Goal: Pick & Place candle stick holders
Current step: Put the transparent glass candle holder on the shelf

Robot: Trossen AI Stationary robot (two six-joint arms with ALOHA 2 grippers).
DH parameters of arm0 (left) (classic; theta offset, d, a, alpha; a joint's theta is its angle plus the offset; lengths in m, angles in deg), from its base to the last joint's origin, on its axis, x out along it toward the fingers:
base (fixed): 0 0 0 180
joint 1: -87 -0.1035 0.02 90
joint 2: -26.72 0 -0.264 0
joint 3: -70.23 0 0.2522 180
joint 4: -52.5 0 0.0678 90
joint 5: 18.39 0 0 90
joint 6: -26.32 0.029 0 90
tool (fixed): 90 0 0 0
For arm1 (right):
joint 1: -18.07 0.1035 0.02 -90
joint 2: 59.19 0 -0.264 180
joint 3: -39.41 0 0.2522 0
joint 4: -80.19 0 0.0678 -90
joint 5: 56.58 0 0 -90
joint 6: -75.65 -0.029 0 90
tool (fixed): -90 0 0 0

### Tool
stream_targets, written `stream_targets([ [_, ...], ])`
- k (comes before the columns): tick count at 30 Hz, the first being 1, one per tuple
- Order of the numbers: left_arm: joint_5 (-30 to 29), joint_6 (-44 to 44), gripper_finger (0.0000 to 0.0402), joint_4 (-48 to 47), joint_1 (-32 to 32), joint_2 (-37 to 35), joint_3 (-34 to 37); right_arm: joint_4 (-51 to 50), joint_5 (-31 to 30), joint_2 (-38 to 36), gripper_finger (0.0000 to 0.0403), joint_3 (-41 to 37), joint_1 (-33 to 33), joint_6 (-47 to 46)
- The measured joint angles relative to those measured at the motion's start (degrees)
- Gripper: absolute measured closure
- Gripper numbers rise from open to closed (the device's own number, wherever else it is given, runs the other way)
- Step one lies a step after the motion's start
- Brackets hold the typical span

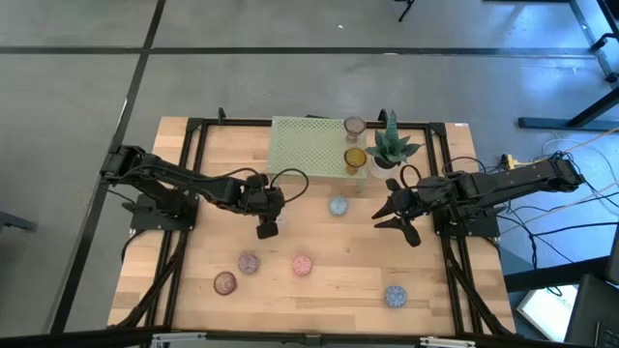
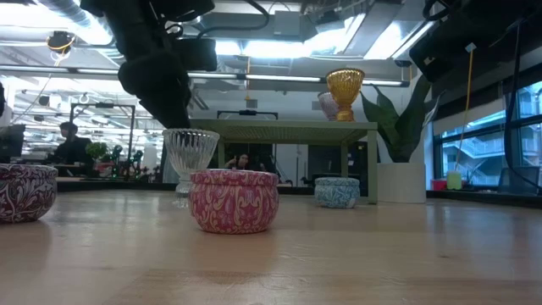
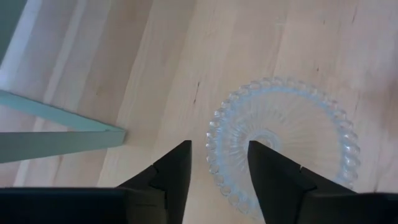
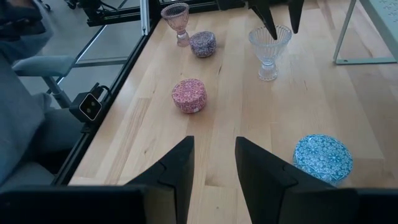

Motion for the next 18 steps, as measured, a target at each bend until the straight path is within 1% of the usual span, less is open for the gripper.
stream_targets([
  [5, 2.3, 0.1, 0.0301, 0.0, 0.0, 0.0, 0.0, 0.0, 0.0, 0.0, 0.0282, 0.0, 0.0, 0.0],
  [12, 2.7, 0.1, 0.0376, 0.6, 0.0, -0.1, -0.1, 0.0, 0.0, 0.0, 0.0282, 0.0, 0.0, 0.0],
  [13, 2.7, 0.1, 0.0381, 0.9, 0.0, -0.2, -0.1, 0.0, 0.0, 0.0, 0.0282, 0.0, 0.0, 0.0],
  [18, 2.4, 3.0, 0.0381, 5.0, 0.6, -0.1, -0.1, 0.0, 0.0, 0.0, 0.0282, 0.0, 0.0, 0.0],
])
